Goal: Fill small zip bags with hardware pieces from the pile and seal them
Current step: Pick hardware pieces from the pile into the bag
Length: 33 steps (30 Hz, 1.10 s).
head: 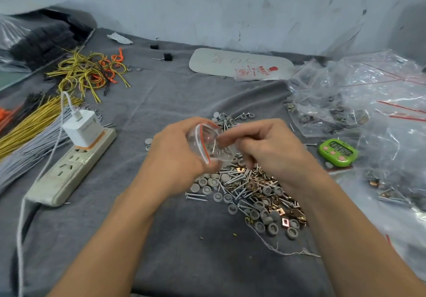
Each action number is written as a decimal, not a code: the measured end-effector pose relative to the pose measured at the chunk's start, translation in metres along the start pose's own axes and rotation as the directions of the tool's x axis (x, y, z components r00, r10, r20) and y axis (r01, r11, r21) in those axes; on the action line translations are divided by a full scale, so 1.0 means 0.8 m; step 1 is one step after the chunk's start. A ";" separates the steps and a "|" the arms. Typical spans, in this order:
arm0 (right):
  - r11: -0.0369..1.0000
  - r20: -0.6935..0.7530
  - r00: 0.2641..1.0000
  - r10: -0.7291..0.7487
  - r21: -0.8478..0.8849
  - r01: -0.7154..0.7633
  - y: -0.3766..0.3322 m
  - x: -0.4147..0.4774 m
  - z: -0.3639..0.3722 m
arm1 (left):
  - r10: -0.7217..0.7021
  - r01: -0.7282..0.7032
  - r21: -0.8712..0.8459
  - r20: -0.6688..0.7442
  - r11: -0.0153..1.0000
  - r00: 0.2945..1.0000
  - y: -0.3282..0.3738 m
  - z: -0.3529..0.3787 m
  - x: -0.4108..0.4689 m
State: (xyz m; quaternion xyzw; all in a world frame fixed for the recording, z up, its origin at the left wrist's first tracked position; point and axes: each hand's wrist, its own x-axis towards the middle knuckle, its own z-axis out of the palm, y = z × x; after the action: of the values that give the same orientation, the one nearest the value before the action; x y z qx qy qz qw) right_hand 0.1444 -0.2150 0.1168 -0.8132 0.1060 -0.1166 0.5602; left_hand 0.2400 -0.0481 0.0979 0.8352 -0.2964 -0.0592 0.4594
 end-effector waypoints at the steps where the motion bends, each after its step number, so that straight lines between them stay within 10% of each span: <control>1: 0.999 -0.090 0.996 0.024 0.033 -0.021 0.002 0.000 -0.004 | -0.001 0.000 -0.049 -0.012 0.999 1.000 0.001 -0.002 0.000; 6: 0.757 -0.147 0.982 0.115 -0.627 -0.182 0.018 0.003 0.010 | 0.006 -0.020 -0.210 -0.068 0.978 0.998 0.004 -0.010 -0.003; 15: 0.686 0.013 0.978 0.210 -0.715 -0.138 0.027 0.011 0.058 | -0.023 -0.040 -0.144 -0.410 0.989 0.912 -0.003 -0.029 0.004; 24: 0.765 -0.171 0.980 0.105 -0.615 -0.189 0.023 0.010 0.034 | -0.001 0.048 0.304 -0.154 0.951 0.988 -0.012 -0.005 0.001; 33: 0.997 -0.142 0.988 0.067 0.035 -0.062 0.014 0.014 0.033 | 0.049 -0.045 0.285 -0.005 0.958 0.999 -0.007 0.005 0.002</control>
State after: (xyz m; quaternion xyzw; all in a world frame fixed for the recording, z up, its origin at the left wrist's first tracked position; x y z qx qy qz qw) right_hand 0.1631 -0.1987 0.0979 -0.7902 0.1705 -0.1583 0.5669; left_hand 0.2422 -0.0496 0.0918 0.8857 -0.3187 0.0001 0.3376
